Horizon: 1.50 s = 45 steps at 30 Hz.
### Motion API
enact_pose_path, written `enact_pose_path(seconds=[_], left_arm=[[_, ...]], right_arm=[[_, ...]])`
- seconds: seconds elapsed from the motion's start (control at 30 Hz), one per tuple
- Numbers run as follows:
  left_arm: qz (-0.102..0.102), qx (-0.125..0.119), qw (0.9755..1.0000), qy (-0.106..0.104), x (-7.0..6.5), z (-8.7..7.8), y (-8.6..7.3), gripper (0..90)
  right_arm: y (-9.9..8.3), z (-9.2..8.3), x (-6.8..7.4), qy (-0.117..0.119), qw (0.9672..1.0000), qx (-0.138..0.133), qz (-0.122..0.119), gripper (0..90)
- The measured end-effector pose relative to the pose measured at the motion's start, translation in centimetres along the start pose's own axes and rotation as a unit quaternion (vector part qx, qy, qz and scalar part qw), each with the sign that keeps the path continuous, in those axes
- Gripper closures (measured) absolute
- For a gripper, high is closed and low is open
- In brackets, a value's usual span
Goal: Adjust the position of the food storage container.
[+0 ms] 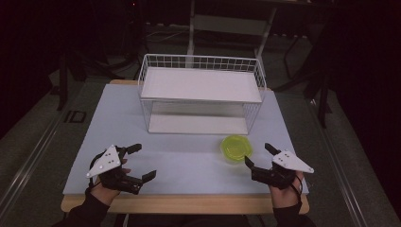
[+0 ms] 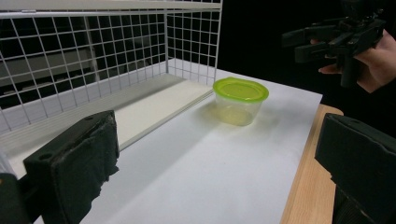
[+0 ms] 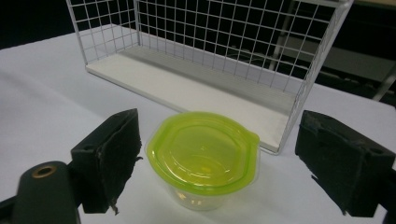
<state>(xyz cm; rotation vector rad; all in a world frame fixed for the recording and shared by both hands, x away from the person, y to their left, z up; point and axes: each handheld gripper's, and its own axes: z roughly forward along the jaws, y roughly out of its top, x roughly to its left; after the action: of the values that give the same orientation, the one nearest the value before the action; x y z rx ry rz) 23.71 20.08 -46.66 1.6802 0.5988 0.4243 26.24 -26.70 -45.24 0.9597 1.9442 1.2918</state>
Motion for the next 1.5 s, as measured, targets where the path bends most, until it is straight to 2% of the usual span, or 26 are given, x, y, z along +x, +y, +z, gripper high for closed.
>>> enact_pose_path(seconds=[0.13, 0.17, 0.27, 0.4, 0.53, 0.7, 0.83, 0.93, 1.0, 1.03, 1.07, 1.1, 1.13, 1.23, 1.3, 1.43, 1.5], left_arm=[[-0.002, -0.004, 1.0000, -0.004, 0.0, -0.1, 0.1, 0.4], [0.000, -0.004, 1.0000, -0.007, -0.1, -0.1, 0.1, 0.4], [-0.002, -0.007, 0.9999, -0.012, -0.1, -0.2, 0.2, 0.4], [0.000, -0.005, 0.9997, -0.024, -0.2, -0.2, 0.2, 0.4], [0.001, 0.000, 0.9994, -0.035, -0.6, -0.4, 0.4, 0.4], [0.007, 0.005, 0.9990, -0.044, -0.9, -1.2, 0.4, 0.4], [0.015, 0.019, 0.9987, -0.045, -0.8, -1.6, 0.1, 0.4], [0.013, 0.019, 0.9988, -0.043, -0.7, -1.8, 0.0, 0.4], [0.010, 0.016, 0.9990, -0.041, -0.5, -1.8, -0.1, 0.4], [0.009, 0.016, 0.9990, -0.041, -0.5, -1.8, -0.1, 0.4], [0.009, 0.015, 0.9990, -0.040, -0.5, -1.7, -0.1, 0.4], [0.007, 0.015, 0.9990, -0.041, -0.5, -1.7, -0.2, 0.4], [0.007, 0.016, 0.9990, -0.041, -0.5, -1.7, -0.2, 0.4], [0.008, 0.016, 0.9989, -0.043, -0.6, -1.6, -0.2, 0.4], [0.012, 0.017, 0.9989, -0.043, -0.6, -1.6, -0.2, 0.4], [0.011, 0.015, 0.9989, -0.044, -0.6, -1.6, -0.2, 0.4], [0.010, 0.015, 0.9989, -0.043, -0.6, -1.5, -0.2, 0.4]], right_arm=[[0.1, -0.1, 0.2, 0.005, 0.9999, -0.005, -0.013, 14.0], [0.2, -0.3, 0.4, 0.015, 0.9996, -0.015, -0.019, 14.0], [0.6, -0.4, 0.9, 0.026, 0.9988, -0.019, -0.037, 14.1], [1.2, -0.6, 1.7, 0.059, 0.9963, -0.030, -0.054, 13.9], [2.2, -1.1, 2.5, 0.100, 0.9924, -0.041, -0.057, 13.9], [3.2, -1.1, 2.8, 0.127, 0.9884, -0.040, -0.072, 13.6], [3.9, -0.9, 2.5, 0.150, 0.9864, -0.032, -0.059, 12.7], [4.4, -0.8, 2.2, 0.141, 0.9875, -0.029, -0.064, 11.5], [4.7, -0.6, 2.1, 0.125, 0.9895, -0.033, -0.065, 11.4], [4.8, -0.5, 1.9, 0.130, 0.9888, -0.031, -0.067, 11.1], [4.8, -0.3, 1.7, 0.116, 0.9906, -0.028, -0.067, 11.1], [4.9, -0.2, 1.6, 0.112, 0.9913, -0.029, -0.064, 11.1], [4.9, 0.0, 1.4, 0.117, 0.9909, -0.026, -0.060, 11.4], [4.8, 0.6, 0.5, 0.099, 0.9939, -0.009, -0.049, 15.3], [4.6, 0.9, -0.2, 0.082, 0.9957, 0.000, -0.042, 21.3], [4.0, 1.8, -1.7, 0.066, 0.9970, 0.023, -0.034, 26.0], [3.7, 2.2, -2.4, 0.062, 0.9970, 0.038, -0.025, 33.0]])
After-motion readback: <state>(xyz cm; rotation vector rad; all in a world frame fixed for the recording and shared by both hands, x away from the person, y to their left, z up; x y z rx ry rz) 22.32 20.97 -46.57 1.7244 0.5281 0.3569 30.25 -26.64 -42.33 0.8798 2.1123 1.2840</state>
